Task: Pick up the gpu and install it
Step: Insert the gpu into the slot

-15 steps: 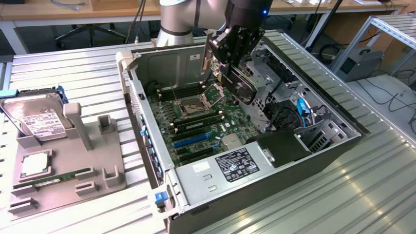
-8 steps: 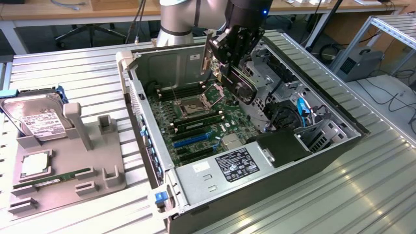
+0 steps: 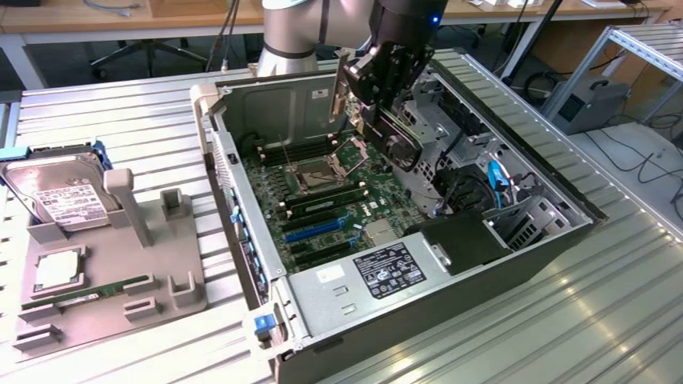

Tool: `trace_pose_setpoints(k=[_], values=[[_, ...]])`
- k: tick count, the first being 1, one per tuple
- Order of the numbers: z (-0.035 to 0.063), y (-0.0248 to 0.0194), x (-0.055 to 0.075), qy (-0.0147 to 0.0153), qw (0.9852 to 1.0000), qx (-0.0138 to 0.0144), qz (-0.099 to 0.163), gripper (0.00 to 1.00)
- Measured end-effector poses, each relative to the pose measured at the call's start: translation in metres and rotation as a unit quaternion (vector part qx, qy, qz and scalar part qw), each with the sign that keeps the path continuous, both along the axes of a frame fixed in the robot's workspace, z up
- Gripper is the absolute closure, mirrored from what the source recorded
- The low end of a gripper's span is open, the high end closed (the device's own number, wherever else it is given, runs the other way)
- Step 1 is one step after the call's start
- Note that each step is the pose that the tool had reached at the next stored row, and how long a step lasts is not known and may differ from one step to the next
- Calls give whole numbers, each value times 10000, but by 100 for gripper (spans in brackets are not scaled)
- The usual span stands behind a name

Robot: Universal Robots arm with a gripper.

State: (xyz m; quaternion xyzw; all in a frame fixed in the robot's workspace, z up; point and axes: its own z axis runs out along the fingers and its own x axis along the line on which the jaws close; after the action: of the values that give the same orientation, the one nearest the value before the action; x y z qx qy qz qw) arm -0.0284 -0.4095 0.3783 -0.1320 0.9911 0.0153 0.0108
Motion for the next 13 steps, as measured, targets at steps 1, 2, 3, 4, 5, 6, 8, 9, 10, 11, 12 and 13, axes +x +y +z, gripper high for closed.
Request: trace_pose_setpoints(k=[1,2,3,4,5,6,8,9,10,11,12,13], values=[[0,0,0,0,10000,0,4,73],[0,0,0,0,10000,0,10,73],[0,0,0,0,10000,0,16,73],[0,0,0,0,10000,0,22,73],[0,0,0,0,10000,0,28,73],[0,0,0,0,10000,0,33,73],[0,0,0,0,10000,0,45,73],[0,0,0,0,10000,0,51,73],[0,0,0,0,10000,0,57,73],[0,0,0,0,10000,0,64,73],[0,0,0,0,10000,0,69,73],[0,0,0,0,10000,0,76,73]])
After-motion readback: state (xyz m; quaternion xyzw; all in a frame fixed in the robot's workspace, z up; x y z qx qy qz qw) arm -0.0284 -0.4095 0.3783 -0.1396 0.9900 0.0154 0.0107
